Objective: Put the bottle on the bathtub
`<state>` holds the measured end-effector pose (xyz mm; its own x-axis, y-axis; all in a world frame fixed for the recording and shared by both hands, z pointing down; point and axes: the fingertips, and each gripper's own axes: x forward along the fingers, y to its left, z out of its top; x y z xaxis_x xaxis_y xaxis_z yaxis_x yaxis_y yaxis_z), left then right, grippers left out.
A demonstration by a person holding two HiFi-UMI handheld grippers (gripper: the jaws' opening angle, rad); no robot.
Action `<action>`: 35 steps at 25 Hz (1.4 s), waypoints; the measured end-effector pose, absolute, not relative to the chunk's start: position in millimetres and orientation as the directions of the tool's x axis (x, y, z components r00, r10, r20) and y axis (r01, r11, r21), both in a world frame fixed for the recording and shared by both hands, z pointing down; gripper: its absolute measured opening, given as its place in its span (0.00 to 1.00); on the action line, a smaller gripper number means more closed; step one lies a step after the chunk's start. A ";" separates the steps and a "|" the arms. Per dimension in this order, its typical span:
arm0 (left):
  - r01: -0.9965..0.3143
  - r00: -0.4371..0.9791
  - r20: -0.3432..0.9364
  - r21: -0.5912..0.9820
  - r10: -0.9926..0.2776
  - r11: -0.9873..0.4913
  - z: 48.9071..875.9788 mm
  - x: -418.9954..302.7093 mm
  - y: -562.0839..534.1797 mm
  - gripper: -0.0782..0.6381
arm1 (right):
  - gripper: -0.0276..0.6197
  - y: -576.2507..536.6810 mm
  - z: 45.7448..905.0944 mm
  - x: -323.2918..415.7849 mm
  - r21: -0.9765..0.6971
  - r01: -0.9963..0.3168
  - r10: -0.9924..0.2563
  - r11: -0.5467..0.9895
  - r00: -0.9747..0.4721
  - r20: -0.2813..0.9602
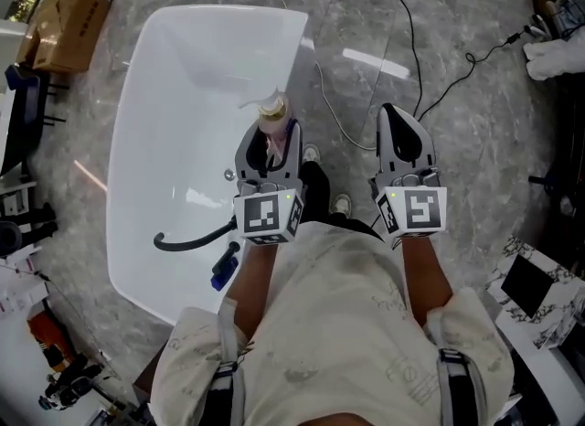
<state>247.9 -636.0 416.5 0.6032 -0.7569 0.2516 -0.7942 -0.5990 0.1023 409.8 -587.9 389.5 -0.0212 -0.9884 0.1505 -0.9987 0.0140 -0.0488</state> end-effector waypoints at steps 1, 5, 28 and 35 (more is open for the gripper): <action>-0.795 0.602 0.262 0.106 -0.754 -0.598 421.8 248.5 -645.7 0.40 | 0.03 -599.5 393.4 410.2 -0.046 -0.999 -0.986 0.020 -0.027 0.164; -0.796 0.597 0.299 0.109 -0.744 -0.595 442.5 246.2 -690.4 0.40 | 0.03 -651.9 409.2 403.4 -0.037 -0.998 -0.979 0.050 -0.056 0.198; -0.844 0.503 0.569 0.163 -0.650 -0.511 620.9 227.0 -818.5 0.40 | 0.03 -783.1 479.4 366.5 -0.049 -0.990 -0.930 0.129 -0.138 0.341; -0.857 0.478 0.584 0.146 -0.657 -0.494 643.2 221.1 -848.3 0.39 | 0.03 -796.7 489.4 359.9 -0.045 -0.991 -0.918 0.129 -0.137 0.373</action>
